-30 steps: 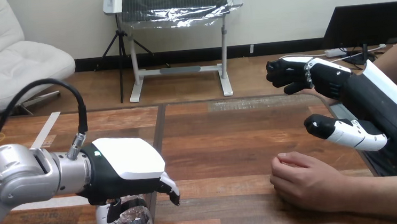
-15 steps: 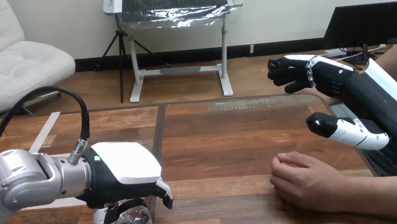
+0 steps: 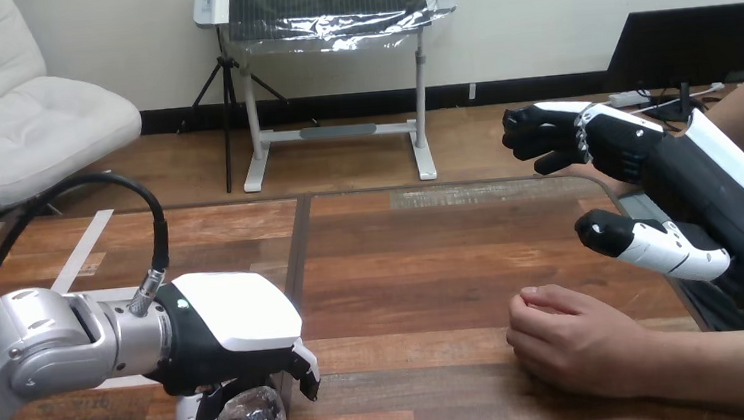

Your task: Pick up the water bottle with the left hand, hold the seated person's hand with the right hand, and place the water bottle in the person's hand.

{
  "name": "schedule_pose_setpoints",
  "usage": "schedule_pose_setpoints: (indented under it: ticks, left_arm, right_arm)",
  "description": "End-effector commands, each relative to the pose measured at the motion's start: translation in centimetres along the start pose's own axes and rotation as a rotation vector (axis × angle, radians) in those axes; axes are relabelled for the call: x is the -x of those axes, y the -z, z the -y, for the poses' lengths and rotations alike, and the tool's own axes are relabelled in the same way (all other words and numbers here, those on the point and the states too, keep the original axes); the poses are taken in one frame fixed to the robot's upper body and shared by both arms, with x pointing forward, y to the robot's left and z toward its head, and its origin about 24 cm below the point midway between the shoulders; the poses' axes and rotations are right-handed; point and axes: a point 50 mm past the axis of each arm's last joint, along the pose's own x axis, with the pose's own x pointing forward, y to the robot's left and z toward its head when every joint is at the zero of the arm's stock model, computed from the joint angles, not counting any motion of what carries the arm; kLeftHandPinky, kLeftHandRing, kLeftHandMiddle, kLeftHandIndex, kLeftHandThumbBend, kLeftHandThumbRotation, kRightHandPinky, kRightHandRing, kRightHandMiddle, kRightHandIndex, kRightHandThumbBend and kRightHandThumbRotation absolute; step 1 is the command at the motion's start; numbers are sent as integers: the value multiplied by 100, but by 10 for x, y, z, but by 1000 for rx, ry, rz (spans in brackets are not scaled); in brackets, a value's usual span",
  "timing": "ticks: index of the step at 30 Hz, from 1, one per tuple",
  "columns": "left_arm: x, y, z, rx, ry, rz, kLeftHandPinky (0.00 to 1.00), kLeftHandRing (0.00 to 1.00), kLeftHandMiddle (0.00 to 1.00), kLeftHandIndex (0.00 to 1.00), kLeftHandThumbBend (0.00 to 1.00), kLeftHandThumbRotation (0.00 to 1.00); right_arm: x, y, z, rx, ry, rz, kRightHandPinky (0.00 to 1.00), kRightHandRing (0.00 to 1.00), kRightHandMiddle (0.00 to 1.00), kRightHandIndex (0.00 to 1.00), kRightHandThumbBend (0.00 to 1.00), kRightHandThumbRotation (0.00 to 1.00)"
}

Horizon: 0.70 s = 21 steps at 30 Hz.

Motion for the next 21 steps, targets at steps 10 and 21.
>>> schedule_pose_setpoints:
  ticks: [10, 21]
  left_arm:
    - [-4, 15, -14, 13, -70, -44, 69, 76, 77, 73, 100, 0]
    - [-11, 19, -12, 56, -86, -49, 65, 73, 73, 69, 96, 0]
  right_arm:
    - [-9, -13, 13, 28, 31, 79, 74, 79, 80, 81, 87, 82]
    - [-9, -13, 13, 30, 30, 84, 74, 79, 80, 81, 87, 82]
